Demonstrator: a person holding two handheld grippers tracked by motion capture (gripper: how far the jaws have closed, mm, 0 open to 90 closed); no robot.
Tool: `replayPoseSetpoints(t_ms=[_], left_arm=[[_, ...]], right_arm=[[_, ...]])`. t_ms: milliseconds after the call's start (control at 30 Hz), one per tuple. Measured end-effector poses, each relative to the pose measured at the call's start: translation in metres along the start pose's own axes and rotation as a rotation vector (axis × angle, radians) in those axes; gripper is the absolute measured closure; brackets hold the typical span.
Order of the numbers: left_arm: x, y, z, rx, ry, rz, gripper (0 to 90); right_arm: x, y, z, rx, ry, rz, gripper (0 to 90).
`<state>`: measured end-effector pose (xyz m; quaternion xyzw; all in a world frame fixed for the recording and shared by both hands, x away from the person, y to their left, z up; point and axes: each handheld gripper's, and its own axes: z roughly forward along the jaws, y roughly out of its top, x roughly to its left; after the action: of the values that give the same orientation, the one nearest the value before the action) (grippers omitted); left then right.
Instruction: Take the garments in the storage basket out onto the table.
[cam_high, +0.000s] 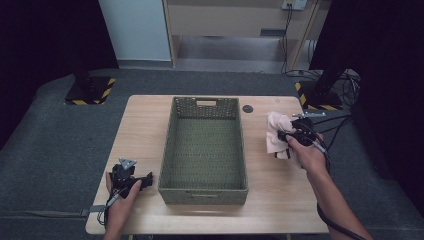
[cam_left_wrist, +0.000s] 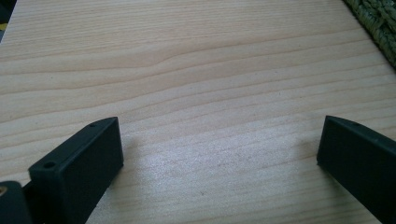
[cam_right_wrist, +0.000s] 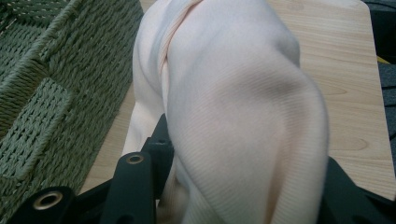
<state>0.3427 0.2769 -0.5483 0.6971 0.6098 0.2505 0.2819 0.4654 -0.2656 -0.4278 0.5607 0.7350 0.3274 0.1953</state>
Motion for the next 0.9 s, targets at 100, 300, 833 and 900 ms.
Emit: replayPoseSetpoints(t_ms=[100, 300, 833, 900], left_arm=[[0.0, 0.0, 0.0, 0.0, 0.0, 0.0, 0.0], [0.0, 0.0, 0.0, 0.0, 0.0, 0.0, 0.0], [0.0, 0.0, 0.0, 0.0, 0.0, 0.0, 0.0], [0.0, 0.0, 0.0, 0.0, 0.0, 0.0, 0.0]], right_arm=[[-0.001, -0.001, 0.004, 0.002, -0.002, 0.003, 56.3], [-0.003, -0.007, 0.015, 0.018, -0.007, 0.018, 56.1], [-0.008, -0.02, 0.044, 0.038, -0.037, 0.035, 55.6], [-0.008, -0.021, 0.048, 0.044, -0.035, 0.031, 55.6]])
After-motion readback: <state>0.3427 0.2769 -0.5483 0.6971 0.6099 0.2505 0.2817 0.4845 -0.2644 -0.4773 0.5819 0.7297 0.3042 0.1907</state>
